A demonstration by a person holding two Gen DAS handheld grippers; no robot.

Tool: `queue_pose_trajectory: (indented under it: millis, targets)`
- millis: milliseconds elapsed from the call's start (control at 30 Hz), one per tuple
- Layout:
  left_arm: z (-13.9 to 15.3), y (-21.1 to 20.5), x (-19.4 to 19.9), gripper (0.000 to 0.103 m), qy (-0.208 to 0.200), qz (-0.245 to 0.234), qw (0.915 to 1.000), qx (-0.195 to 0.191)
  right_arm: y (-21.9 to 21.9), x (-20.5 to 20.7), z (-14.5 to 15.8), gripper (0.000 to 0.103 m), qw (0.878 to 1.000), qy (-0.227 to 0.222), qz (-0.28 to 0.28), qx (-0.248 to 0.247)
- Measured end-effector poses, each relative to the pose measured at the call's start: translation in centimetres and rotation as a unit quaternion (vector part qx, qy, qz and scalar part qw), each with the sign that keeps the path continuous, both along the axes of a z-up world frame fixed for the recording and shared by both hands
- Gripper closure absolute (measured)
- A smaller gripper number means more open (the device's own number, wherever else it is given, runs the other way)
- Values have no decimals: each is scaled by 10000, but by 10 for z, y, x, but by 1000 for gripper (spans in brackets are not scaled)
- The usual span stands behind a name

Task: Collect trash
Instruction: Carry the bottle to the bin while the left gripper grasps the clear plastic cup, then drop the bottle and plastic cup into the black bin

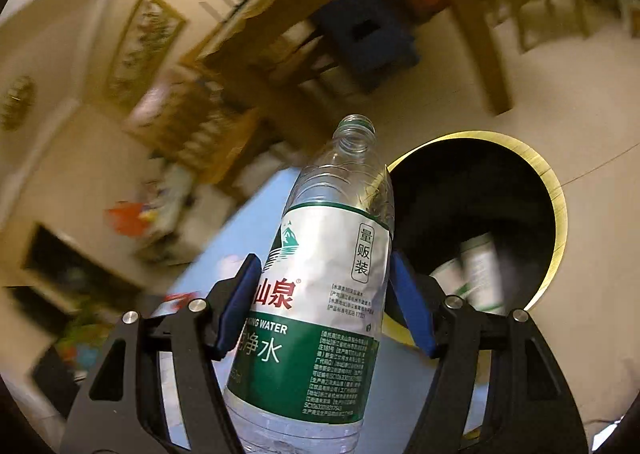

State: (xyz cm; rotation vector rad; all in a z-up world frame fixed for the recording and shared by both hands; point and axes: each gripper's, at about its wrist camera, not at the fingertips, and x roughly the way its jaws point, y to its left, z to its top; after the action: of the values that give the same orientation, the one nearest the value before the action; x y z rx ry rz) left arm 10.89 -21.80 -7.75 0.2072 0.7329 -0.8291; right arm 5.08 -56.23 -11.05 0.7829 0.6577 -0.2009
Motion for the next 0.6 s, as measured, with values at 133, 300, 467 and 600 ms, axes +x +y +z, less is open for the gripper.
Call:
queue_pose_trajectory:
  millis: [133,300,467,600]
  targets:
    - [-5,-39,-6,56,-26,-210,9997,130,-18,15,-22,37,9988,387,-209,-233]
    - [-14,-79,-6,56,9,-466,9986,267,-42,26,-53,18,9975,585,-339,-182]
    - [-24,-117,-3,56,71,-656,9972,345,-60,9,-39,17,9972,109,-688,-289]
    - [-32,-148,0,56,158,-828,9957,379,-78,-18,-28,13,9912,-47,-1237,-480]
